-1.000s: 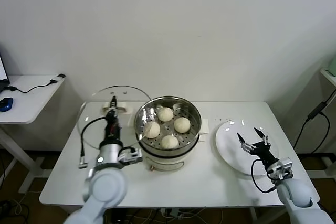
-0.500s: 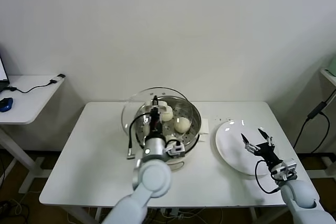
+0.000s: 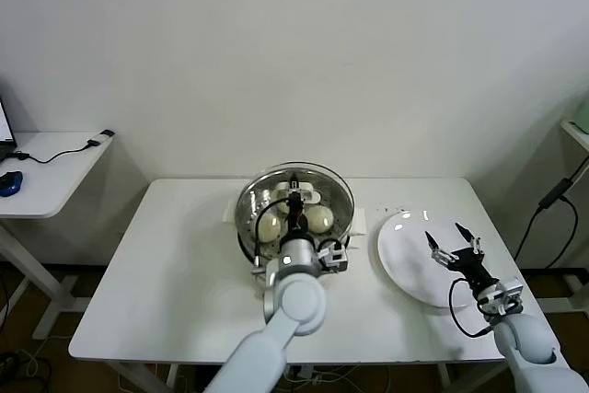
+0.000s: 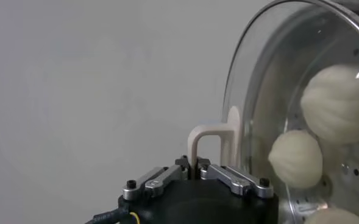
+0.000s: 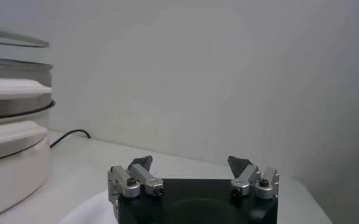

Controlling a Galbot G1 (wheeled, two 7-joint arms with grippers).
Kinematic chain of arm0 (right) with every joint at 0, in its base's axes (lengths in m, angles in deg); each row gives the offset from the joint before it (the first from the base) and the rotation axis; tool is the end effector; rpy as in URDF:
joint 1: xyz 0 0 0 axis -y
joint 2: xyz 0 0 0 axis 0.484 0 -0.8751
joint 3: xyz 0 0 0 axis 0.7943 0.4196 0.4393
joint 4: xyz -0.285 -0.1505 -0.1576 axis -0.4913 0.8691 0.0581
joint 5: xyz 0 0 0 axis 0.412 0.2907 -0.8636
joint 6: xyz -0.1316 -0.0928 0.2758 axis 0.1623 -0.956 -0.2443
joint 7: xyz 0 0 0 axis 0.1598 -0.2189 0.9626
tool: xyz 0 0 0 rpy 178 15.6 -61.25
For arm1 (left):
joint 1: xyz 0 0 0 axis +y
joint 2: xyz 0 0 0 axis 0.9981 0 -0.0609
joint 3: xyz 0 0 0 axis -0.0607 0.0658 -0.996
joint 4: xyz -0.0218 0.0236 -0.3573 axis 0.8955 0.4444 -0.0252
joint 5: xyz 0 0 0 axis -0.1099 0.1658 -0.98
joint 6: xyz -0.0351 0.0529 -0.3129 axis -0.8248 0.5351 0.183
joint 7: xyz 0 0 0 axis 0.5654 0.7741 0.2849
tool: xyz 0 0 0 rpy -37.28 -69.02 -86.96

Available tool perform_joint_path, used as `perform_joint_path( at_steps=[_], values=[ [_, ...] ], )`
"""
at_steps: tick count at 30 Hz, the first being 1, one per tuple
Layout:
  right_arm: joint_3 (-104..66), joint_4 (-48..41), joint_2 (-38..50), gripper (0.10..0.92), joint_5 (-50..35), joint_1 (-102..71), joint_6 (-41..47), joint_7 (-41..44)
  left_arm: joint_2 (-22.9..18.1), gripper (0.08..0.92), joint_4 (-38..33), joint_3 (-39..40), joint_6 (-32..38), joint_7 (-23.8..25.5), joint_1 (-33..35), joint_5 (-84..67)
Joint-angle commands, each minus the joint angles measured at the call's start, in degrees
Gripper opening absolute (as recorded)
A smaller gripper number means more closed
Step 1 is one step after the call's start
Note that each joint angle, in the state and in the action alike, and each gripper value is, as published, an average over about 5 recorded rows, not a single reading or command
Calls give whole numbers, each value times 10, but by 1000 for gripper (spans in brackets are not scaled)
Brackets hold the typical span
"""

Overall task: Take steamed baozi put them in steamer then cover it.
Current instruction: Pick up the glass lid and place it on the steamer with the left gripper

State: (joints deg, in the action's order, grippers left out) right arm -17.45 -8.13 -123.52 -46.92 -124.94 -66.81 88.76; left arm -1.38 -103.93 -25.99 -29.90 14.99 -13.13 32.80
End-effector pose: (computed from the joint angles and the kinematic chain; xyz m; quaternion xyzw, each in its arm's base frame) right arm 0.2729 -0.2268 -0.3912 0.1046 -0.9910 0.0603 0.0585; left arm 0.3018 -0.1796 -0.2784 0.0269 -0.7163 -0.6968 0.0271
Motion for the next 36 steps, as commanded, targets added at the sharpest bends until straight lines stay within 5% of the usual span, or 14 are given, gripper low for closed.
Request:
perform_joint_path(
  at_steps=[1, 36],
  values=[
    [-3, -4, 0, 823, 0, 1, -1, 3, -14, 148, 41, -8, -28, -10, -8, -9],
    [-11, -16, -7, 823, 8, 3, -5, 15, -13, 148, 46, -11, -28, -22, 0, -18]
  ],
)
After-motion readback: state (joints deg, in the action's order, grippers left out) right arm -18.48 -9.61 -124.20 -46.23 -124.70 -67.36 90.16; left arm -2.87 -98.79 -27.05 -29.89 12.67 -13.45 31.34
